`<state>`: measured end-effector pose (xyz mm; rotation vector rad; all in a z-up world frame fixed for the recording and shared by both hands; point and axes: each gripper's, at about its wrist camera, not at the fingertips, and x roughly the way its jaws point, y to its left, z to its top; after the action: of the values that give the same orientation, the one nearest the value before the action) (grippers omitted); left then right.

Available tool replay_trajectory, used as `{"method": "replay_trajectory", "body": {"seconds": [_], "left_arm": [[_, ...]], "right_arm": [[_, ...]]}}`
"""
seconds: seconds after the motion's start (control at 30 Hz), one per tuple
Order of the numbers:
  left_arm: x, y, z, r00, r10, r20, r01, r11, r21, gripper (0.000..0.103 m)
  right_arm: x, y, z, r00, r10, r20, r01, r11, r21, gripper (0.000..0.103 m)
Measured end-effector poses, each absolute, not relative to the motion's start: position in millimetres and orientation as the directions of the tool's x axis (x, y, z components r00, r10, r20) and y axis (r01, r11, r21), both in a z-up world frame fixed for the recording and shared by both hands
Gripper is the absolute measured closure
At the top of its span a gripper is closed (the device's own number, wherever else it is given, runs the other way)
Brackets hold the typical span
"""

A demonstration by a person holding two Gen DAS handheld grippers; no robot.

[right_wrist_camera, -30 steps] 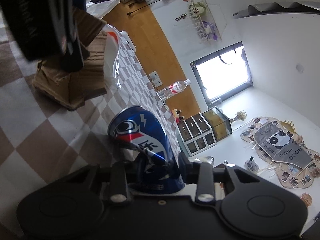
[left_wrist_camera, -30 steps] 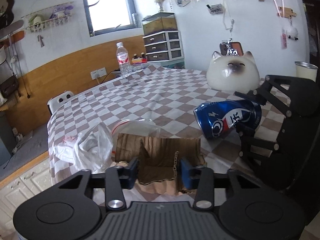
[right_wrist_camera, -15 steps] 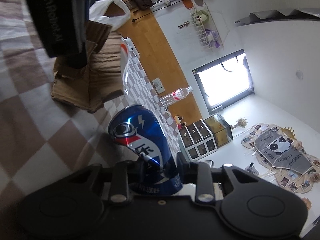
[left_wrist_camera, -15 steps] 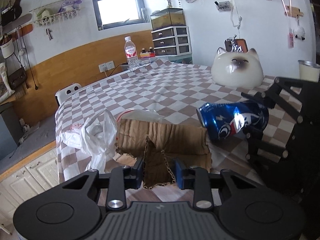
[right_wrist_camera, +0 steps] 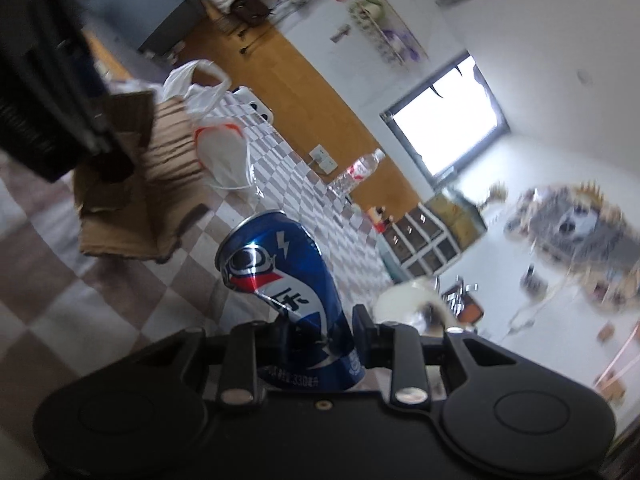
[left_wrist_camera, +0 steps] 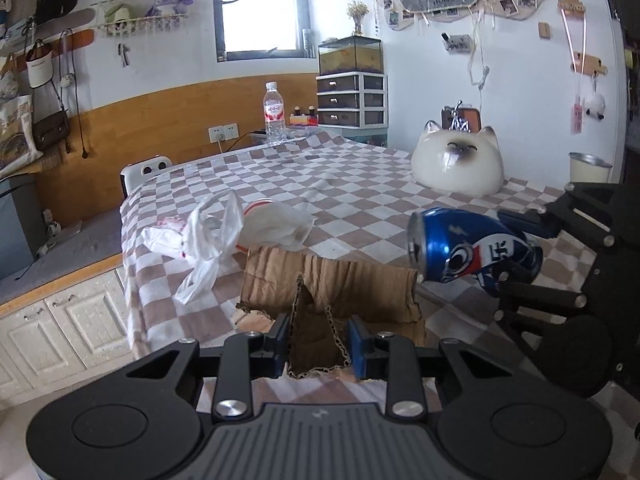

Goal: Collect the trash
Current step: 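Lift and carry the cardboard piece and Pepsi can in both tools over the wastebasket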

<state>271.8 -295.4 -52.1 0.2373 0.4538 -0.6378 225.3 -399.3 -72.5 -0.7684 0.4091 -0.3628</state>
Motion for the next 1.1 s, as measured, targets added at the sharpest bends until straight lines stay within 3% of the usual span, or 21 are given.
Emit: {"method": "replay_trajectory", "body": {"seconds": [0.13, 0.4, 0.63, 0.87, 1.1], "left_arm": [[260, -284, -46, 0.717, -0.523, -0.462, 0.613, 0.788, 0.061, 0.071], [240, -267, -34, 0.731, -0.529, -0.432, 0.606, 0.794, 0.052, 0.071], [226, -248, -25, 0.742, -0.529, -0.41, 0.591, 0.806, 0.03, 0.071], [213, -242, -37, 0.674, -0.554, -0.488, 0.637, 0.771, 0.004, 0.07], [219, -241, -56, 0.624, -0.591, -0.511, 0.684, 0.729, -0.007, 0.06]], "right_arm": [[207, -392, -64, 0.863, -0.47, -0.185, 0.214, 0.672, -0.709, 0.073], [172, -392, -33, 0.877, -0.431, -0.211, 0.281, 0.817, -0.503, 0.073], [152, -402, -13, 0.887, -0.334, -0.319, 0.261, 0.933, -0.249, 0.074], [136, -407, -12, 0.887, -0.242, -0.393, 0.242, 0.969, -0.051, 0.074], [135, -407, -19, 0.882, -0.224, -0.415, 0.24, 0.971, -0.014, 0.074]]}}
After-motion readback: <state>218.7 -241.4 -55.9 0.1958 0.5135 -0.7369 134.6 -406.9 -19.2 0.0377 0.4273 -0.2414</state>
